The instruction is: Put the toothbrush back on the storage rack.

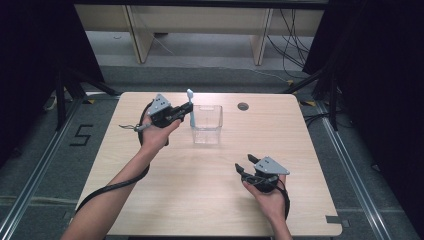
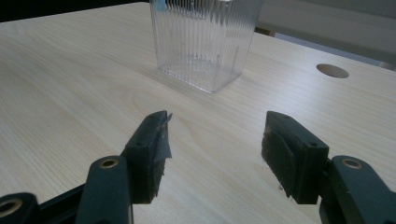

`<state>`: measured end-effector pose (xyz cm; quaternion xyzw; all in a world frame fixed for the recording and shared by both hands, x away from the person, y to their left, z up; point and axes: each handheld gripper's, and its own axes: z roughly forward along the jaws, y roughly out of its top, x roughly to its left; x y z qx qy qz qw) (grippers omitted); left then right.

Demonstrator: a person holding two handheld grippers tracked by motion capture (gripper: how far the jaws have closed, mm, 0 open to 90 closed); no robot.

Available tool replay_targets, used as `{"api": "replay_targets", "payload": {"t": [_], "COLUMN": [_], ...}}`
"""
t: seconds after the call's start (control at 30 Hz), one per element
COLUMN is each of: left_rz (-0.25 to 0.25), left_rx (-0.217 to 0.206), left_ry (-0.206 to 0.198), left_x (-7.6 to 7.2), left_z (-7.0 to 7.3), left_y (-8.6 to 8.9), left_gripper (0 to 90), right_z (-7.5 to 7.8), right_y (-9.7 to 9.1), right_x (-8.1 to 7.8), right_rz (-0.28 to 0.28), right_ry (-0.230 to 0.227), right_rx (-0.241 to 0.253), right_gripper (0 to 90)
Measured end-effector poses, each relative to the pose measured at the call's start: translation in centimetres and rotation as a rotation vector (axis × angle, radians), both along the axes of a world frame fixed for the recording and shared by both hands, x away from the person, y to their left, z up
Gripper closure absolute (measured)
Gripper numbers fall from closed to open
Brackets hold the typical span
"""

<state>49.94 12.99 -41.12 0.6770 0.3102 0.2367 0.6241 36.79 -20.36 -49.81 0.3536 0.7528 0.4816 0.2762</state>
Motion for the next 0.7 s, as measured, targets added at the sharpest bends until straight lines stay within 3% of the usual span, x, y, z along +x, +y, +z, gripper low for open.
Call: {"api": "replay_targets", "payload": {"t": [0.1,0.17,0.27,0.7], "left_rz": [0.003,0.003,0.003,0.009], "left_rx": [0.002,0.007,0.007,0.023], "left_ry": [0.008,0.011,0.015,0.037], "left_x": [0.0,0.0,0.0,0.0], "left_z": [-0.2,-0.3,-0.5,-1.2], "left_y": [0.0,-0.1,-0.1,-0.3], "left_gripper": [85.2,85.2,85.2,85.2], "right_z": [-0.1,-0.1,-0.2,-0.1], "right_y": [0.0,0.1,0.1,0.0], "right_x": [0.1,-0.1,0.1,0.0], "right_rz": [-0.004,-0.012,-0.007,-0.006], "right_ry": [-0.018,0.007,-0.011,-0.005], "right_rx": [-0.008,0.013,0.004,-0.001], "right_gripper": [41.6,41.6,41.5,41.3]}}
